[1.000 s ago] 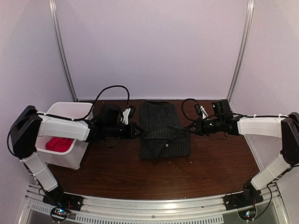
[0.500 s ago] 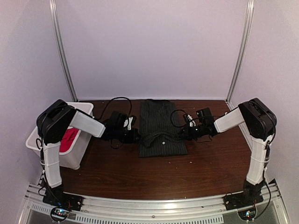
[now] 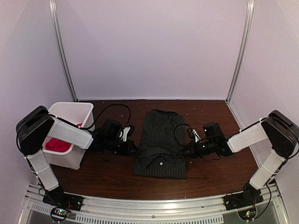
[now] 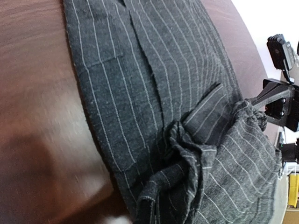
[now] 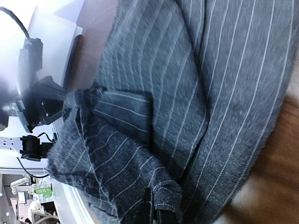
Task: Fold and stack the mixed laundry pile
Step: Fold the rectangle-folded shirt at the center of the board.
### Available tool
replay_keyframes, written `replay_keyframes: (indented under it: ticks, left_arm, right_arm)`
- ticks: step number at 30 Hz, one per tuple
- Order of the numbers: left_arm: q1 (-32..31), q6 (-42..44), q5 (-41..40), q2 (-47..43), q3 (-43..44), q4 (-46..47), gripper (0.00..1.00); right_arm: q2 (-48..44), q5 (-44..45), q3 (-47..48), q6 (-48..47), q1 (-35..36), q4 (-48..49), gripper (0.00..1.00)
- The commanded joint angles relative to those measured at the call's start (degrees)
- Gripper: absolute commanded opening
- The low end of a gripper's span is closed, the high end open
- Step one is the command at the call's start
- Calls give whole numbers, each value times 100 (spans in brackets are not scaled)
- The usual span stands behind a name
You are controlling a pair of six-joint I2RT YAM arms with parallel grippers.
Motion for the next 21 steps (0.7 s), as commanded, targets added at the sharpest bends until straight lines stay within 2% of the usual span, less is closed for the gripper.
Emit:
replay_keyframes:
  ticks: [1, 4, 12, 15, 17, 21]
  left_arm:
    - [42, 86, -262, -407, 66, -356, 0]
    - [62, 277, -287, -173, 512, -668, 0]
    - [333, 280, -144, 725, 1355, -728, 0]
    - [458, 170, 53, 951, 1367, -452, 14]
    - [531, 128, 198, 835, 1201, -187, 27]
    - [644, 273, 193, -86, 680, 71, 44]
  right_arm:
    - [-828, 467, -16, 208, -54, -256, 0]
    - [-601, 590, 349, -110, -187, -743, 1]
    - [420, 424, 823, -209, -635, -444, 0]
    - [719, 177, 989, -204, -698, -267, 14]
    - [620, -27, 977, -161, -773, -200, 30]
    - [-416, -114, 869, -416, -873, -750, 52]
